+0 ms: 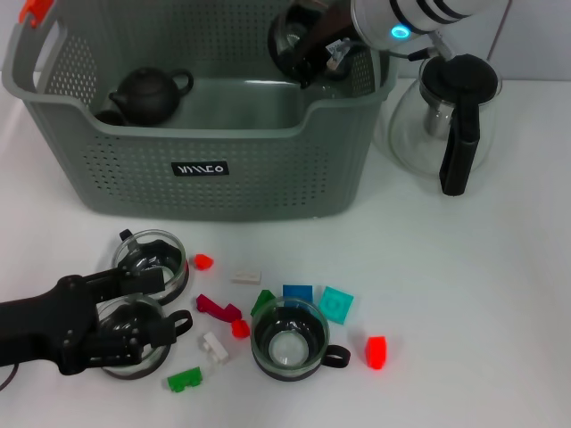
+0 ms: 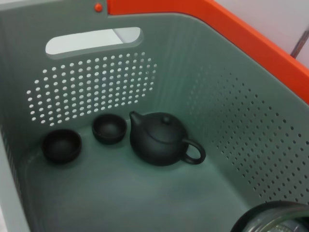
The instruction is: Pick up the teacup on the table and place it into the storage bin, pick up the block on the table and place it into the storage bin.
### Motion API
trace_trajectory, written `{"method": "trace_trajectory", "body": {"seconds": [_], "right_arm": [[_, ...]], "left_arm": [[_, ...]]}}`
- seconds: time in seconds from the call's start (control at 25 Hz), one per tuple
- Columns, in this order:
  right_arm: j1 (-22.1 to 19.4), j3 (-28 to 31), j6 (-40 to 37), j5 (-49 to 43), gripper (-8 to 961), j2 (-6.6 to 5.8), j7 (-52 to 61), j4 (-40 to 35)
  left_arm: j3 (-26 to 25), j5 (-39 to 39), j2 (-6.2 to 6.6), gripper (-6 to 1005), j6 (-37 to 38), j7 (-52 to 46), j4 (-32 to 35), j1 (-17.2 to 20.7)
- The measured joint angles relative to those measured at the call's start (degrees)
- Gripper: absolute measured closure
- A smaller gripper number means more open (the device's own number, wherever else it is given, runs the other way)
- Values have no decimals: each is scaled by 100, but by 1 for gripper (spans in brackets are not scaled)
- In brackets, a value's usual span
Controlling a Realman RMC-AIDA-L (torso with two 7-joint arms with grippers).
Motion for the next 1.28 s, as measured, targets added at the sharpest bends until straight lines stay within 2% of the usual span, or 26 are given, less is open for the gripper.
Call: {"method": "trace_trajectory", "body": {"seconds": [1.0, 1.2, 1.28], "right_arm": [[-133, 62, -141, 36, 719, 20, -20, -223], [-461, 69, -299, 106, 476, 74, -14, -926], [-592, 67, -403, 243, 343, 73, -13, -1215]], "left_arm": [[0, 13, -5, 125, -21, 11, 9, 48], [0, 62, -1, 124, 12, 11, 9, 53], [0, 65, 10, 124, 29, 3, 9, 53]]}}
